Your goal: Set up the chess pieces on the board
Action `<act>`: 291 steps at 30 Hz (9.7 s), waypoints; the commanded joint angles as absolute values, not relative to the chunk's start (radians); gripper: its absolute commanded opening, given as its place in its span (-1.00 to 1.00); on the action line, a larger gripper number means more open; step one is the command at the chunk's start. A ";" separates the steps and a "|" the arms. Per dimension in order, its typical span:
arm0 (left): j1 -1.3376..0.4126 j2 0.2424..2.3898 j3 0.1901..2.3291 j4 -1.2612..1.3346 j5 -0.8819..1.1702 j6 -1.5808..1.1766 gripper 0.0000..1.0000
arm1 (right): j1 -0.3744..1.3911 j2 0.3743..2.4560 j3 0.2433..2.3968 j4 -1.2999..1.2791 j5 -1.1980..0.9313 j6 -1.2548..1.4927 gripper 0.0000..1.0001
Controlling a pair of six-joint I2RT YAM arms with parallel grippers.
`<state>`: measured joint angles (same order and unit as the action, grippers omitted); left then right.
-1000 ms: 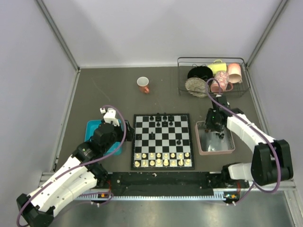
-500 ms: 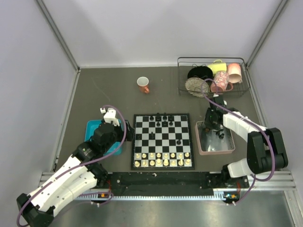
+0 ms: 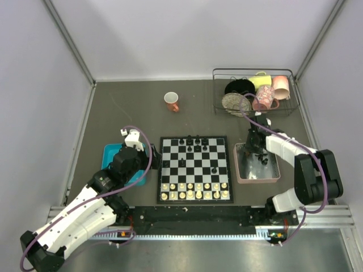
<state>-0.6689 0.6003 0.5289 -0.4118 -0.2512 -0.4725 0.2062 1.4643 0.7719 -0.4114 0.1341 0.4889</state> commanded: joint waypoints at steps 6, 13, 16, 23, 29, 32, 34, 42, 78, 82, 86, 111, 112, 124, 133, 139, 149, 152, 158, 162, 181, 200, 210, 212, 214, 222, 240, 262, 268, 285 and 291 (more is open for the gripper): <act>-0.670 0.592 0.545 -0.383 -0.249 -0.468 0.71 | 0.198 1.421 0.753 -0.417 0.120 0.488 -0.81; -0.672 0.583 0.572 -0.393 -0.222 -0.480 0.71 | 0.199 1.206 0.764 -0.577 0.092 0.503 -0.93; -0.670 0.580 0.610 -0.403 -0.209 -0.483 0.71 | 0.230 1.103 0.794 -0.630 0.051 0.485 -1.00; -0.670 0.626 0.793 -0.385 -0.034 -0.485 0.69 | 0.619 1.022 0.942 -0.578 0.032 0.333 -0.95; -0.670 0.684 0.919 -0.376 0.181 -0.502 0.63 | 0.922 1.046 1.005 -0.488 0.112 0.201 -0.95; -0.670 0.704 0.940 -0.380 0.285 -0.526 0.57 | 1.043 1.043 1.012 -0.442 0.143 0.172 -0.95; -0.670 0.704 0.933 -0.365 0.331 -0.548 0.54 | 1.106 1.032 1.020 -0.430 0.143 0.155 -0.95; -0.670 0.687 0.821 -0.209 0.553 -0.695 0.41 | 1.206 0.944 1.034 -0.399 0.020 0.103 -0.85; -0.686 0.842 0.713 0.109 0.787 -0.876 -0.02 | 1.235 0.913 1.065 -0.382 -0.094 0.074 -0.82; -0.698 0.850 0.721 0.107 0.782 -0.873 -0.04 | 1.235 0.914 1.066 -0.379 -0.101 0.074 -0.82; -0.716 0.857 0.730 0.109 0.778 -0.870 -0.10 | 1.235 0.916 1.065 -0.377 -0.101 0.078 -0.82; -0.747 0.881 0.741 0.120 0.762 -0.874 -1.00 | 1.233 0.905 1.055 -0.376 -0.084 0.087 -0.74; -0.749 0.881 0.741 0.121 0.761 -0.873 -1.00 | 1.233 0.905 1.055 -0.376 -0.077 0.090 -0.67; -0.747 0.830 0.802 -0.217 0.410 -0.589 -1.00 | 1.233 0.819 1.034 -0.382 0.095 0.161 0.45; -0.746 0.804 0.665 -0.125 -0.226 -0.310 -1.00 | 1.233 0.761 0.970 -0.382 0.267 0.221 0.45; -0.746 0.945 0.617 0.076 -0.313 -0.224 -1.00 | 1.233 0.738 0.922 -0.385 0.319 0.255 0.45; -0.746 1.195 0.653 0.224 -0.376 -0.209 -1.00 | 1.235 0.672 0.851 -0.403 0.370 0.290 0.46; -0.746 1.238 0.650 0.250 -0.313 -0.230 -1.00 | 1.235 0.657 0.845 -0.416 0.382 0.291 0.46; -0.753 1.318 0.669 0.267 -0.245 -0.244 -1.00 | 1.235 0.635 0.825 -0.425 0.397 0.296 0.47; -0.753 1.368 0.725 0.207 -0.241 -0.238 -1.00 | 1.235 0.627 0.815 -0.425 0.397 0.304 0.47; -0.776 1.416 0.752 0.187 -0.245 -0.244 -1.00 | 1.235 0.591 0.807 -0.456 0.408 0.313 0.47; -0.813 1.462 0.738 0.156 -0.321 -0.265 -1.00 | 1.235 0.565 0.799 -0.483 0.423 0.316 0.49; -0.813 1.496 0.735 0.163 -0.328 -0.278 -1.00 | 1.235 0.568 0.796 -0.488 0.426 0.318 0.49; -0.811 1.503 0.735 0.164 -0.333 -0.279 -1.00 | 1.235 0.568 0.796 -0.489 0.426 0.316 0.49; -0.813 1.511 0.732 0.166 -0.337 -0.279 -1.00 | 1.235 0.568 0.793 -0.492 0.425 0.318 0.49; -0.813 1.526 0.732 0.170 -0.345 -0.282 -1.00 | 1.235 0.569 0.795 -0.491 0.423 0.319 0.49; -0.813 1.532 0.738 0.169 -0.304 -0.281 -1.00 | 1.235 0.568 0.790 -0.492 0.426 0.322 0.49; -0.813 1.542 0.742 0.158 -0.302 -0.287 -0.64 | 1.235 0.569 0.784 -0.494 0.425 0.324 0.50; -0.813 1.532 0.746 0.156 -0.319 -0.282 -0.33 | 1.235 0.571 0.785 -0.492 0.422 0.321 0.50; -0.813 1.539 0.767 0.132 -0.370 -0.275 -0.38 | 1.233 0.580 0.802 -0.495 0.423 0.318 0.51; -0.811 1.529 0.769 0.146 -0.338 -0.275 -0.39 | 1.235 0.583 0.801 -0.495 0.422 0.318 0.51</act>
<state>-0.8082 1.5318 0.7357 0.1184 -0.3485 -0.2779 1.2221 0.5785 0.7792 -0.5137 0.4046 0.3180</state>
